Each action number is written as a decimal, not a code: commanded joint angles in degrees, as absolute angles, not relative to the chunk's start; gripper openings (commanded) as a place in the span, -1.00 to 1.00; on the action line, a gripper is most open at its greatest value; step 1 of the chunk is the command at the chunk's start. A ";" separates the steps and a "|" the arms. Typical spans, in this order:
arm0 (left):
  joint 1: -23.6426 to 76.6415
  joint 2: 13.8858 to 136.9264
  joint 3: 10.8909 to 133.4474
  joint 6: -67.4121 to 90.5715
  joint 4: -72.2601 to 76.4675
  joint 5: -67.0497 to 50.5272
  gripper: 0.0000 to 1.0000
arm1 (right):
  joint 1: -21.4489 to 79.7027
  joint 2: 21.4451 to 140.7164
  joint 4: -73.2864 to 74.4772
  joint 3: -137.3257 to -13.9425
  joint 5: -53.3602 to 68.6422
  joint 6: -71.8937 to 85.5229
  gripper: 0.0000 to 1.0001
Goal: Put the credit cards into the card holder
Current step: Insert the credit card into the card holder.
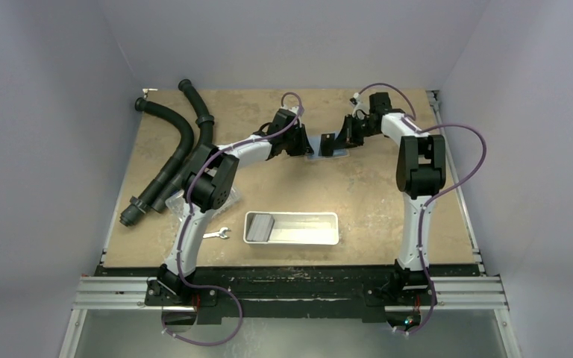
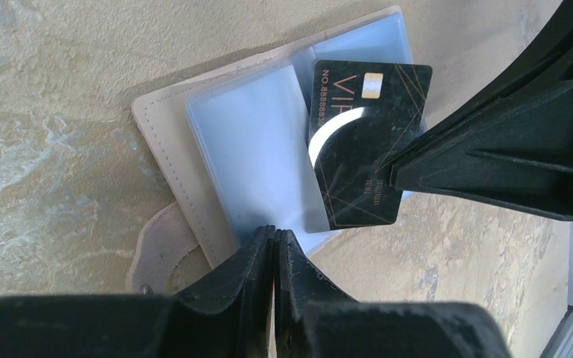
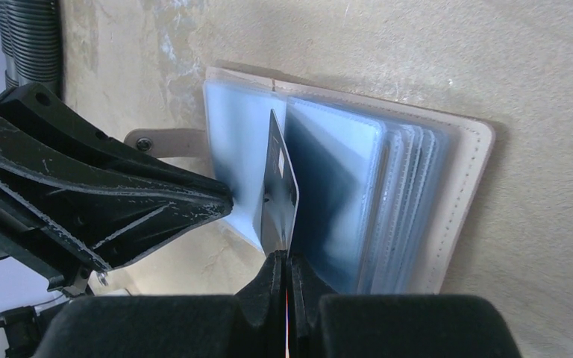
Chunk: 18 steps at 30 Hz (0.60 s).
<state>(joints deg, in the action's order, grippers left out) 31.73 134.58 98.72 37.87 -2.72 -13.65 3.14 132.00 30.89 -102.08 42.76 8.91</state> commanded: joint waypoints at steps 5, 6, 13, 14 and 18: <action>30.82 135.09 97.29 36.39 -5.27 -11.64 -0.85 | 3.67 134.28 35.30 -105.34 42.01 8.06 -1.00; 30.84 135.09 97.32 36.39 -5.27 -11.61 -0.85 | 3.60 134.56 35.47 -105.64 42.20 8.13 -1.00; 30.79 135.16 97.21 36.56 -4.98 -12.10 -0.86 | 3.59 136.35 36.55 -108.40 42.29 9.63 -0.95; 30.84 135.17 97.16 36.65 -4.89 -12.14 -0.86 | 3.57 136.14 36.21 -108.53 41.82 9.97 -0.89; 30.83 135.18 97.17 36.69 -4.58 -12.35 -0.86 | 3.71 133.80 30.87 -105.46 41.56 13.47 -0.66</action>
<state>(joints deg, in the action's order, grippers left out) 31.66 134.58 98.61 37.89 -2.48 -13.93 3.38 135.50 34.92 -106.89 44.31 11.18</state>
